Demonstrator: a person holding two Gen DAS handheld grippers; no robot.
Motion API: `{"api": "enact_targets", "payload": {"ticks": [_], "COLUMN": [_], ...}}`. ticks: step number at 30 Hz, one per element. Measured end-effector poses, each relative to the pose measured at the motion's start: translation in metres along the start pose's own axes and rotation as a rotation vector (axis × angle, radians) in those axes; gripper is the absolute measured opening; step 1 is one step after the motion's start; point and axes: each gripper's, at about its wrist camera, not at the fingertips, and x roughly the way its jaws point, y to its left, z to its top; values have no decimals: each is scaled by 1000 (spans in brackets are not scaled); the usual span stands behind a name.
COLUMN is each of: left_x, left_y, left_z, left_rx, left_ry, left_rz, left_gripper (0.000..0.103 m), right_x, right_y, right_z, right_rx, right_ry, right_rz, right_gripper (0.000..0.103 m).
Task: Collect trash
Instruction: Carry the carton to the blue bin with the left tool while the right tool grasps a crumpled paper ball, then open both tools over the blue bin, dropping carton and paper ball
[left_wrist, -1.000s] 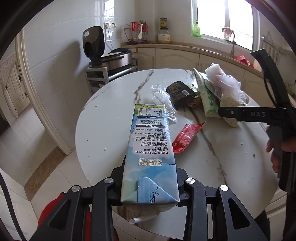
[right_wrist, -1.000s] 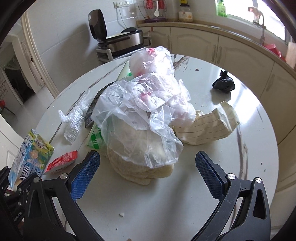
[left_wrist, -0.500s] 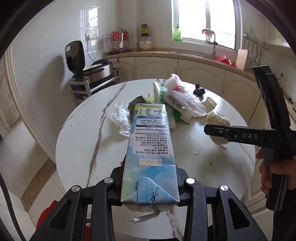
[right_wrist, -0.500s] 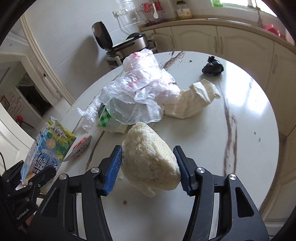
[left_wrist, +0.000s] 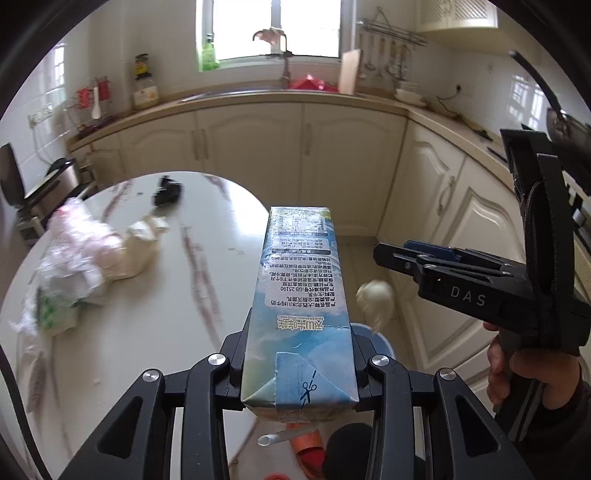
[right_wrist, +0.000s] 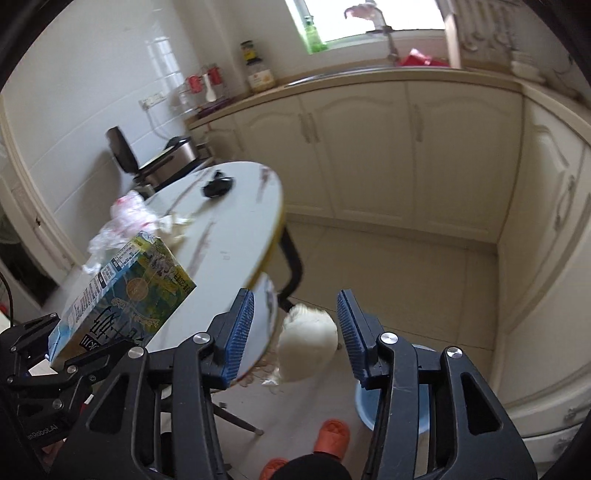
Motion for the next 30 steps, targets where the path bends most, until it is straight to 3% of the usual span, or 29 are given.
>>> {"api": "enact_targets", "payload": {"ticks": [5, 8, 11, 12, 15, 18, 22, 26, 28, 30], "left_x": [92, 135, 177, 191, 222, 239, 233, 174, 146, 115], "left_y": [-46, -63, -76, -81, -88, -97, -93, -81, -72, -62], "left_z": [23, 29, 32, 33, 39, 43, 47, 46, 46, 42], "left_rx": [77, 115, 146, 164, 178, 165, 155, 132, 107, 69], "left_ry": [112, 170, 219, 238, 249, 243, 209, 98, 28, -42], "left_rz": [-65, -86, -75, -62, -48, -60, -18, 62, 90, 145], "left_gripper": [34, 34, 36, 39, 66, 67, 67, 73, 88, 96], "right_x": [34, 59, 69, 69, 70, 69, 69, 52, 39, 22], "right_y": [-82, -118, -144, -150, -161, -168, -172, -154, -138, -115], "right_z": [-19, -30, -37, -38, -41, -41, -37, -30, -20, -10], "right_rx": [118, 177, 227, 225, 243, 256, 243, 216, 192, 142], "right_ry": [79, 133, 147, 152, 155, 156, 160, 109, 65, 10], "right_rz": [-45, -116, -188, -237, -283, -285, -246, -175, -128, -93], "right_gripper": [41, 43, 52, 60, 61, 67, 79, 87, 90, 96]}}
